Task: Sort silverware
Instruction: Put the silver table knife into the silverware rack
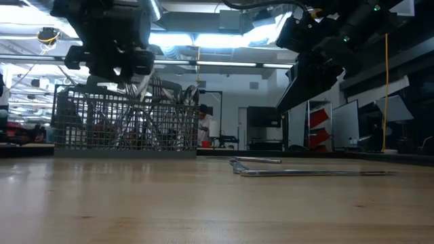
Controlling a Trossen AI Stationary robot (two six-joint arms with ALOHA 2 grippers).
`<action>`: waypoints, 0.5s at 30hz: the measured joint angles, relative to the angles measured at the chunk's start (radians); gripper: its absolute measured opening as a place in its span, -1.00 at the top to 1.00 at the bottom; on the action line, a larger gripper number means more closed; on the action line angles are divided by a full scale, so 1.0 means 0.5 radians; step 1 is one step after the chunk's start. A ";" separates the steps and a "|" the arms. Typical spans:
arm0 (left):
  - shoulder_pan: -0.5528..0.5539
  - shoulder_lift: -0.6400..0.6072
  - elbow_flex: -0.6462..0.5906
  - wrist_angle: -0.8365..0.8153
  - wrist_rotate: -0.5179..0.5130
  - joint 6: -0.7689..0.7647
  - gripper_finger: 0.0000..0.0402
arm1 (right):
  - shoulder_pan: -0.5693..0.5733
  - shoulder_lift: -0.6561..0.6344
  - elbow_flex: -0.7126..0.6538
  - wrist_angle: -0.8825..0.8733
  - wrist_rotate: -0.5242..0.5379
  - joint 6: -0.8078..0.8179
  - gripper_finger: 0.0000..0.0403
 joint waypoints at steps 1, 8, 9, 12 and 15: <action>-0.004 -0.017 -0.002 -0.002 0.013 0.010 0.35 | -0.001 0.000 0.000 0.001 0.000 0.000 0.77; -0.046 -0.166 -0.004 -0.005 -0.027 0.089 0.35 | -0.001 0.000 0.001 0.000 0.000 0.000 0.77; -0.049 -0.187 -0.004 -0.005 -0.032 0.106 0.35 | -0.001 0.000 0.004 -0.005 0.000 0.000 0.77; -0.064 -0.258 -0.002 -0.005 -0.043 0.128 0.35 | 0.000 0.000 0.030 -0.017 -0.003 0.000 0.77; -0.100 -0.323 -0.002 -0.003 -0.055 0.128 0.35 | 0.000 0.000 0.088 -0.098 -0.004 0.002 0.77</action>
